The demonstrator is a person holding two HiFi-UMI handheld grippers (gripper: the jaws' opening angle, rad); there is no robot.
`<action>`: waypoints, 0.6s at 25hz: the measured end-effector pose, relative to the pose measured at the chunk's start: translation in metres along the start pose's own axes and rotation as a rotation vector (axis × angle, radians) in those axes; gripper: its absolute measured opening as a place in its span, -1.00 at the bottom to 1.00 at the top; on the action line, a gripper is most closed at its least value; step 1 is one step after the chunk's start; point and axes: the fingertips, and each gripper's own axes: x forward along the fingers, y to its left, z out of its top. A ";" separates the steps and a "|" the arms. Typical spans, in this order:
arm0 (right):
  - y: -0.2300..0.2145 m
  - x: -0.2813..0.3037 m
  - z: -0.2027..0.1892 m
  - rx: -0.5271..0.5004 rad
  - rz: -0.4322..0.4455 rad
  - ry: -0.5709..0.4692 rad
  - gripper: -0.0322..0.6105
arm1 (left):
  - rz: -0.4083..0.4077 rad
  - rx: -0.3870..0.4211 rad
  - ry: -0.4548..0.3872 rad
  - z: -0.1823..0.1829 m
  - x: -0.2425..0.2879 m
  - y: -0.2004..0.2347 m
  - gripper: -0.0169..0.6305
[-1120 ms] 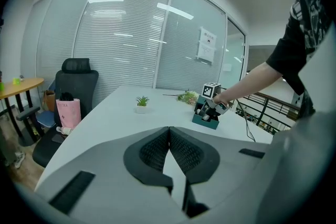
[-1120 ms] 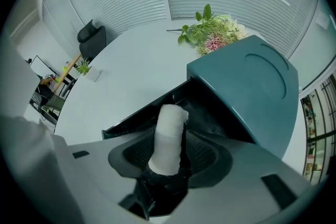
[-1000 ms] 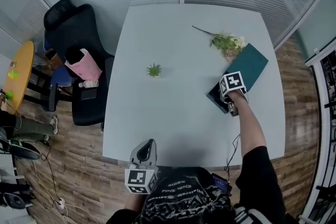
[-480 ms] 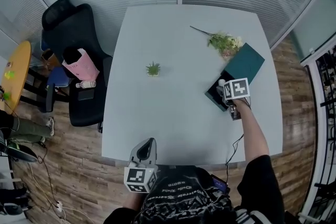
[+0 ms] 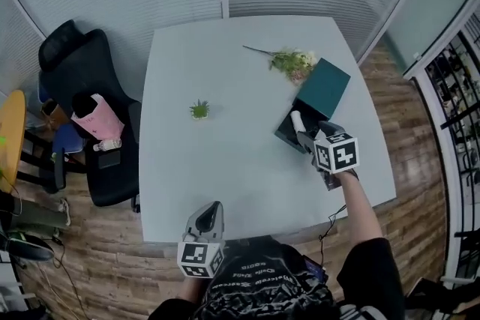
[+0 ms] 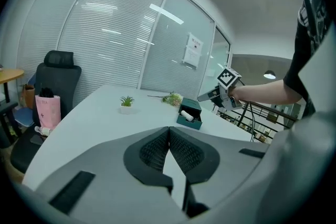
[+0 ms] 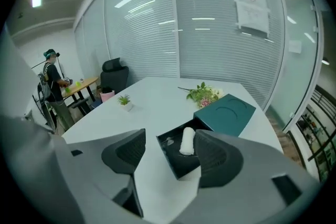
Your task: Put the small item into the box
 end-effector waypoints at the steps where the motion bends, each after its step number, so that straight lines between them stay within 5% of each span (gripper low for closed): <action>1: 0.009 -0.009 -0.001 -0.017 0.007 -0.010 0.06 | -0.015 0.004 0.000 0.000 0.001 -0.001 -0.89; 6: 0.047 -0.057 -0.006 -0.020 0.034 -0.087 0.06 | -0.091 0.022 0.019 -0.004 -0.001 -0.009 -0.89; 15: 0.096 -0.106 -0.052 -0.022 -0.070 -0.260 0.06 | -0.224 0.078 0.051 -0.010 -0.001 -0.026 -0.89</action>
